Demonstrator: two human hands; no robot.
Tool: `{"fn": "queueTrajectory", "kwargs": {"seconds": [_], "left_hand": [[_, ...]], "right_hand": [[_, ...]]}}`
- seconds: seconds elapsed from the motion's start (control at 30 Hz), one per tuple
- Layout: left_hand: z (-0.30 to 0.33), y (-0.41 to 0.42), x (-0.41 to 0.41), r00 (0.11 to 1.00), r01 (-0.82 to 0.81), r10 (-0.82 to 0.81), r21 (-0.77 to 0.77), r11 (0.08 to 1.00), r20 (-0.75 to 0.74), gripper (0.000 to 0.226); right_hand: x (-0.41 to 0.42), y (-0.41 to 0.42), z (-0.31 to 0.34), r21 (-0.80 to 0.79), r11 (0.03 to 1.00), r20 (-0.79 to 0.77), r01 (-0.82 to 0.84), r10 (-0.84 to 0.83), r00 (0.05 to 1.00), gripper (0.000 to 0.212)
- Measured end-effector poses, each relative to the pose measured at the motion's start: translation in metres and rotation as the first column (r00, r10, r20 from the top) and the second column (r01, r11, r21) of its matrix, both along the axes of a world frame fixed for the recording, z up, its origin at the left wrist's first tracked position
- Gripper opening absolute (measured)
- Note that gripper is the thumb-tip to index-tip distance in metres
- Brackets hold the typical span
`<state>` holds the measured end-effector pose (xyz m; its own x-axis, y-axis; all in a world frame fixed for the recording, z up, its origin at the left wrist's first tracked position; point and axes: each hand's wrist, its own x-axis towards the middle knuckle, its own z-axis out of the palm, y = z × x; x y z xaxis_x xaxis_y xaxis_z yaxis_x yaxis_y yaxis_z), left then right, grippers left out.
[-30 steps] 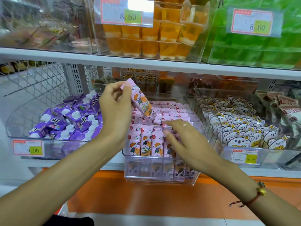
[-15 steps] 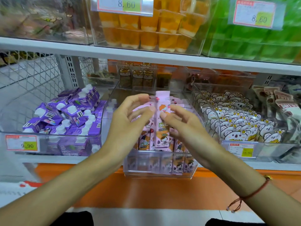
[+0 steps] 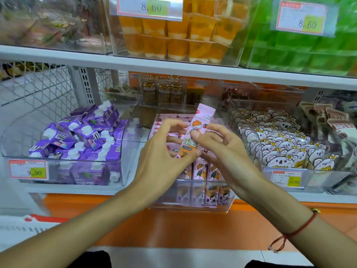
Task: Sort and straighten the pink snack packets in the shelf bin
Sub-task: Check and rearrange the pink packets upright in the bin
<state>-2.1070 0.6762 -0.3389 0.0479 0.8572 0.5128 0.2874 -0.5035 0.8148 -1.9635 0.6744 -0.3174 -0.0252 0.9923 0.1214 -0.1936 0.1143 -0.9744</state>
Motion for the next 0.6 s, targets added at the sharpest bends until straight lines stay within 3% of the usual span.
{"fn": "queueTrajectory", "kwargs": {"seconds": [0.17, 0.3, 0.4, 0.5, 0.6], "left_hand": [[0.002, 0.003, -0.002, 0.993, 0.085, -0.083, -0.024, 0.996, 0.090, 0.027], [-0.002, 0.004, -0.003, 0.996, 0.084, -0.084, 0.002, 0.996, -0.003, 0.023], [-0.004, 0.005, -0.003, 0.993, 0.006, 0.005, 0.094, 0.996, -0.115, 0.039], [-0.002, 0.005, -0.003, 0.998, 0.004, 0.001, 0.073, 0.997, -0.059, 0.035], [0.004, 0.007, -0.008, 0.996, 0.081, -0.081, 0.002, 0.997, 0.024, 0.030]], "right_hand": [[0.007, 0.001, 0.007, 0.024, 0.984, 0.082, -0.175, 0.172, 0.982, 0.025], [0.004, 0.001, 0.001, 0.074, 0.997, 0.135, -0.030, 0.020, 0.991, 0.028], [0.002, 0.000, -0.002, 0.120, 0.986, 0.098, 0.117, -0.129, 0.987, 0.026], [0.000, -0.002, -0.002, 0.178, 0.971, 0.168, 0.162, -0.192, 0.967, 0.027], [0.004, -0.003, 0.003, 0.177, 0.979, 0.232, 0.098, -0.139, 0.963, 0.025]]}}
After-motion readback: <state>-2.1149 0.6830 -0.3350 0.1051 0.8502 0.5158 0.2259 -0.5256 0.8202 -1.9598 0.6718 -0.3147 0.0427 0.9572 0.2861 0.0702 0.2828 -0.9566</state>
